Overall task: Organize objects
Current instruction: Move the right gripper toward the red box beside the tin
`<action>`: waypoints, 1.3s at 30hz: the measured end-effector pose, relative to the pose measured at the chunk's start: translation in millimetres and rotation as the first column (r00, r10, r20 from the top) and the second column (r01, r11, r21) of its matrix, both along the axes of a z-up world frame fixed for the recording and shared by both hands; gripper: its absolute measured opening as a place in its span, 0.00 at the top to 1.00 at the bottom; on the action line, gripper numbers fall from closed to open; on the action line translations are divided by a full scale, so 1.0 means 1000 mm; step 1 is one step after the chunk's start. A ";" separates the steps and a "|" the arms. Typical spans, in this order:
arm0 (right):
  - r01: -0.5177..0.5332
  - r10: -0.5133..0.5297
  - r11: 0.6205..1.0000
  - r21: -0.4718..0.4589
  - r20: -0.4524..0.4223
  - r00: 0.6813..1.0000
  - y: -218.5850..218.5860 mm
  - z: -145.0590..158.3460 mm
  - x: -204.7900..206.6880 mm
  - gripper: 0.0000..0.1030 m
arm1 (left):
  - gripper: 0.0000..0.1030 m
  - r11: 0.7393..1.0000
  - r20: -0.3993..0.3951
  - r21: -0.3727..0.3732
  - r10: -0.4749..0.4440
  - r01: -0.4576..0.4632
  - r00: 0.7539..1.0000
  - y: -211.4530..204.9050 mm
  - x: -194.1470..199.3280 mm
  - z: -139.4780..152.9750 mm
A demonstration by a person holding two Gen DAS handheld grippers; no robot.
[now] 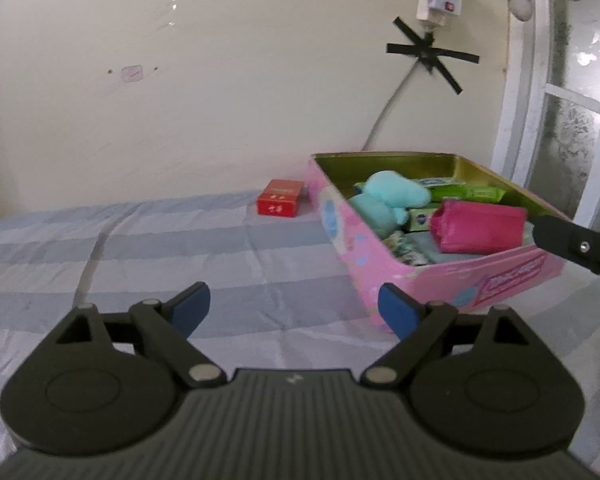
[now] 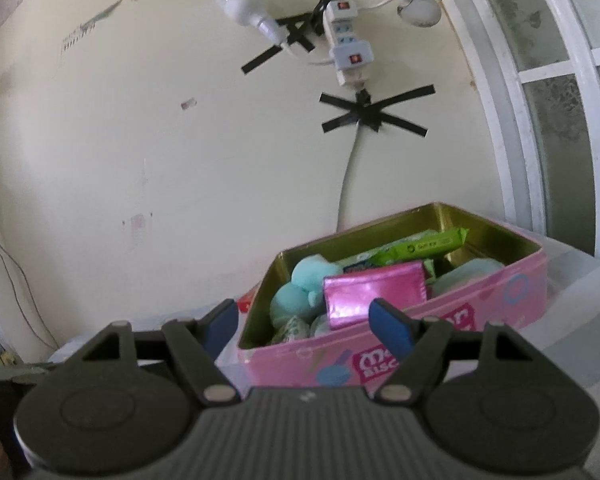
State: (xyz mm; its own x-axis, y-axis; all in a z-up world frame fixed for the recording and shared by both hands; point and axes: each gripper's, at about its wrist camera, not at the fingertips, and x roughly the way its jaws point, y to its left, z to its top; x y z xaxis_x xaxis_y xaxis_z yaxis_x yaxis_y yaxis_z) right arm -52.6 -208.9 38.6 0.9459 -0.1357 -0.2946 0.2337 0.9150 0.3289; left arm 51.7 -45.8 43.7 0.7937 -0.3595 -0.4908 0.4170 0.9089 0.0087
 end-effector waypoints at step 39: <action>-0.258 0.217 0.953 -0.160 -0.235 0.947 0.141 -0.020 0.155 0.27 | 0.10 0.968 -0.066 -0.032 0.248 -0.250 0.967 0.129 0.106 -0.033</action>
